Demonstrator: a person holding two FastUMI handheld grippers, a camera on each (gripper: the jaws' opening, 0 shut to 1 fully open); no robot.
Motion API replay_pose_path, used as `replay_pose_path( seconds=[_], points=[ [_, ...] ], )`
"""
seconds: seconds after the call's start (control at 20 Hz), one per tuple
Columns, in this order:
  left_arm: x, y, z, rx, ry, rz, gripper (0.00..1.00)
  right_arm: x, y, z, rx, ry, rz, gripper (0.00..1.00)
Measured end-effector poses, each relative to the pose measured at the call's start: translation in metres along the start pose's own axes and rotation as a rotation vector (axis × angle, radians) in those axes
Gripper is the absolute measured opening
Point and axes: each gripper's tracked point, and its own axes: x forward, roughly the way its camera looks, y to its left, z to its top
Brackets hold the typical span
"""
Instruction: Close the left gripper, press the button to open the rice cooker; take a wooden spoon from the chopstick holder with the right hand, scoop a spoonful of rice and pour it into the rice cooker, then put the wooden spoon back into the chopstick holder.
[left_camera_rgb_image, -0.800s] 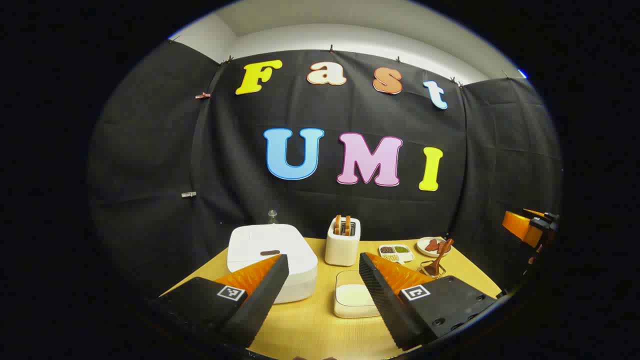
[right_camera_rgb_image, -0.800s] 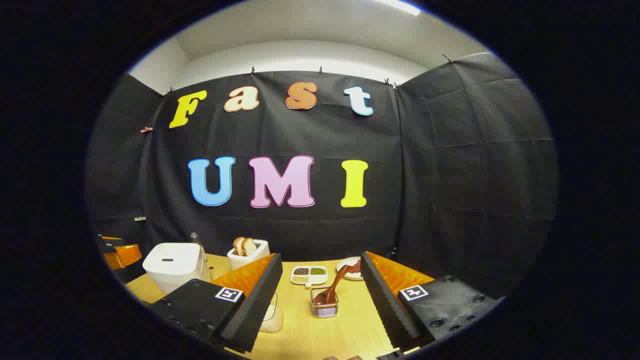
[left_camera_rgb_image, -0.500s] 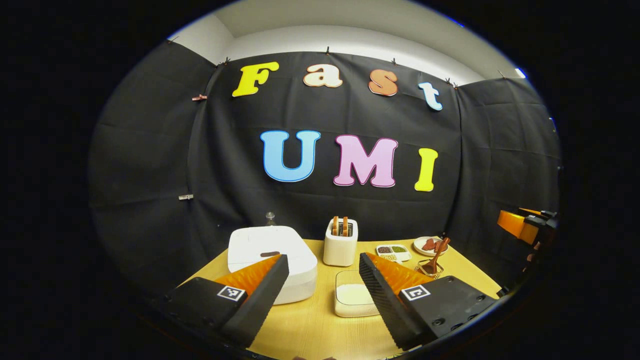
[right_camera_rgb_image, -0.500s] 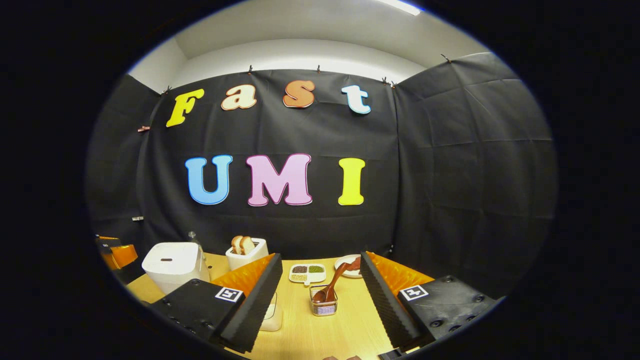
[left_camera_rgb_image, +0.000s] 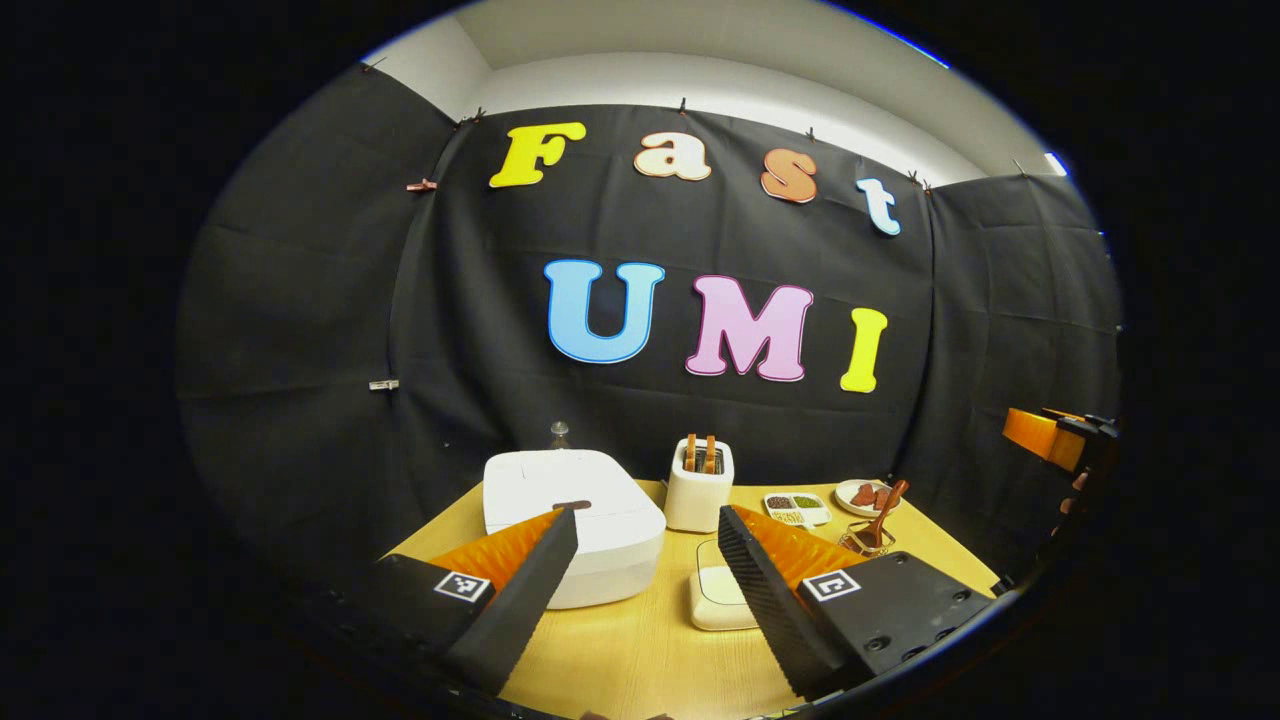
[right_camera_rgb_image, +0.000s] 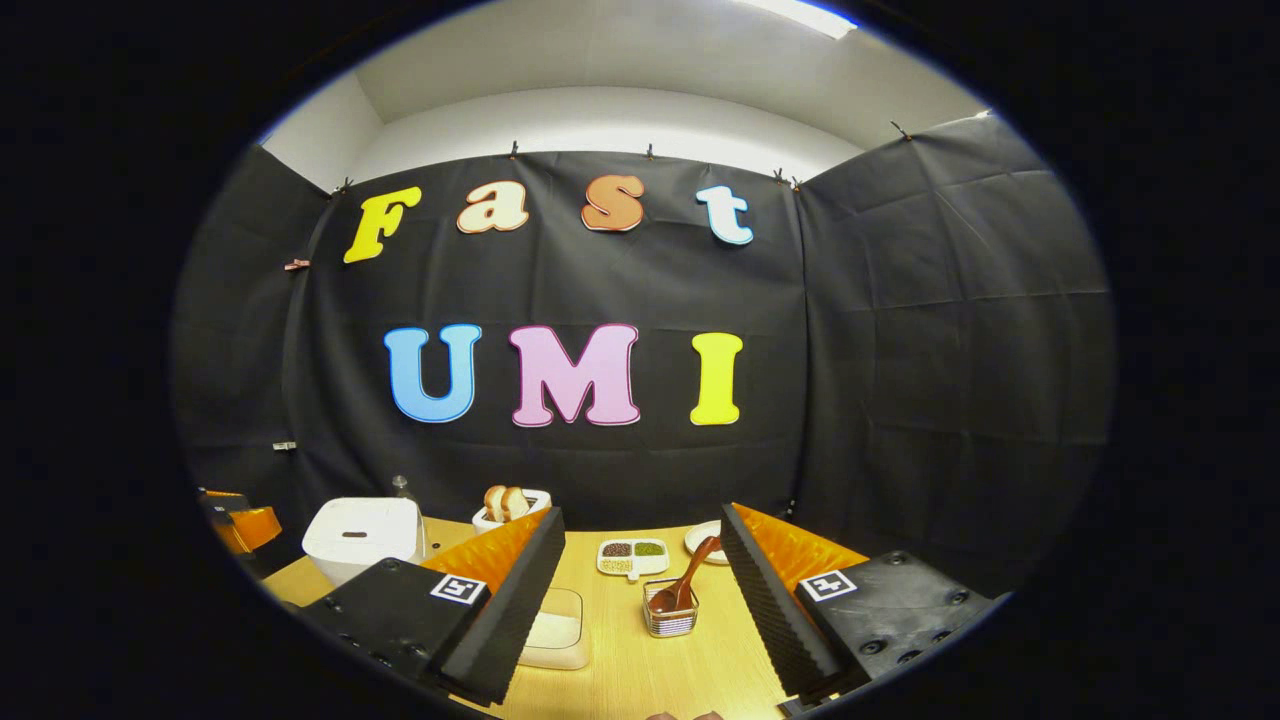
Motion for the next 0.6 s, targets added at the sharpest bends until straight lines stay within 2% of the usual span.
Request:
replay_pose_path(
  seconds=[0.3, 0.6],
  points=[
    [0.011, 0.008, -0.002, 0.015, 0.022, 0.011, 0.97, 0.012, 0.012, -0.017, 0.007, 0.028, 0.027, 0.98],
    [0.035, 0.006, -0.005, 0.000, 0.062, 0.035, 0.98, 0.029, 0.007, -0.045, -0.016, 0.079, 0.065, 0.98]
  ],
)
